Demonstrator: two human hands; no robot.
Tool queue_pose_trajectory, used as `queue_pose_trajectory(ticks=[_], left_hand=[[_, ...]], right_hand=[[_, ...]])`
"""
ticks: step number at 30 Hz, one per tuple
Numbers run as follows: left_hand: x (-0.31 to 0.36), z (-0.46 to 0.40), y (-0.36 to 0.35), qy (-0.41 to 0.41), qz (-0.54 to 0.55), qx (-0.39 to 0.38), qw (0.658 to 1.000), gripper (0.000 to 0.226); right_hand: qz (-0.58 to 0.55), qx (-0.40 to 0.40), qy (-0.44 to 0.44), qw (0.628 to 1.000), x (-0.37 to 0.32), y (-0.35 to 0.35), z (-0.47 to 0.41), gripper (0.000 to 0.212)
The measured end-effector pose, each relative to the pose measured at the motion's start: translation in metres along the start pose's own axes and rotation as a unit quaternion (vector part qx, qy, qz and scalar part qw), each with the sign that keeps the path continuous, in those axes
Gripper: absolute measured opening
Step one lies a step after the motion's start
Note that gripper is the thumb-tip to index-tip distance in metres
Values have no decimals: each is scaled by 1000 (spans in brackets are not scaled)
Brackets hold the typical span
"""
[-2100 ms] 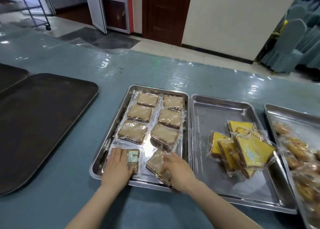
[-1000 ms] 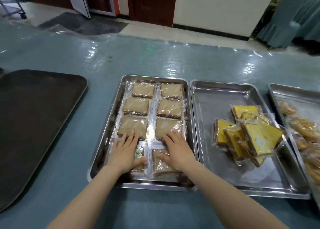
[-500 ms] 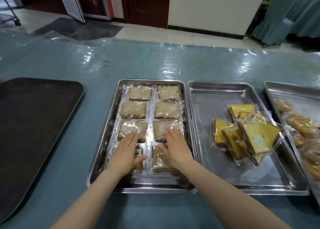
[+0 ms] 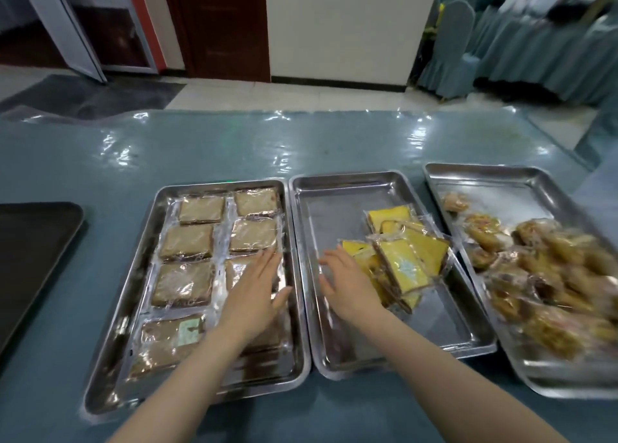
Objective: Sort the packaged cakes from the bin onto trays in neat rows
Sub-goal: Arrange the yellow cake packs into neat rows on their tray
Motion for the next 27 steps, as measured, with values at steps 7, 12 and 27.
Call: queue_pose_trajectory(ticks=[7,12,27], left_hand=[[66,-35,-41,-6,18,-3,1000,64],[99,-47,-84,32,78,-34,996,64],[106,-89,-107,156,135,28,978,47]], right_hand=[[76,95,-76,990,94,69,13,31],[47,-7,-120,992,153,61,10,48],[135,-96,124,978,132,17,-109,27]])
Point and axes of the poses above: each hand's wrist, its own z-axis away from the middle knuckle, its own y-axis out of the back of the hand, x = y × z, the point moved 8 cm from there along -z, towards the middle knuckle, and after that the axes turned 5 degrees about z, right-handed, at the moved point
